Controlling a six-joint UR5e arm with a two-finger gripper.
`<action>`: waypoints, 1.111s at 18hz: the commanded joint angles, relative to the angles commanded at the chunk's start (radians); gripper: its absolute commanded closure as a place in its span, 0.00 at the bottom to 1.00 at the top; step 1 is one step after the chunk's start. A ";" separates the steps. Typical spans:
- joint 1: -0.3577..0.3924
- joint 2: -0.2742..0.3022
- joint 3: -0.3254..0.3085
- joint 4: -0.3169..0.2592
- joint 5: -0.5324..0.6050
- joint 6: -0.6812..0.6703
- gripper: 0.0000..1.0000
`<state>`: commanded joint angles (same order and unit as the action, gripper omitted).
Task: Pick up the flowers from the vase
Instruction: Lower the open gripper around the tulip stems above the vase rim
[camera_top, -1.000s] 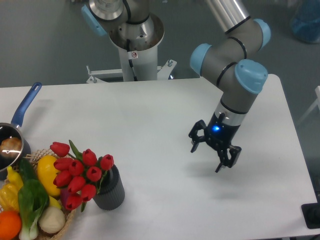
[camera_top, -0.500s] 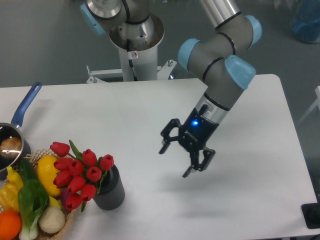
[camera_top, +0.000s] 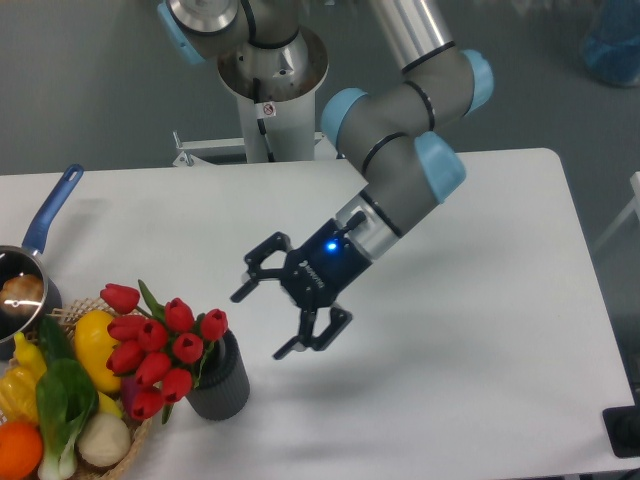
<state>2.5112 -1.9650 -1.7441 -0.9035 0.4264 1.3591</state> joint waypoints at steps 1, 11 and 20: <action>-0.002 -0.009 0.000 0.002 -0.002 0.002 0.00; -0.057 -0.054 0.006 0.003 -0.091 -0.002 0.06; -0.058 -0.057 0.009 0.003 -0.135 -0.003 1.00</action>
<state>2.4528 -2.0218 -1.7349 -0.9004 0.2915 1.3560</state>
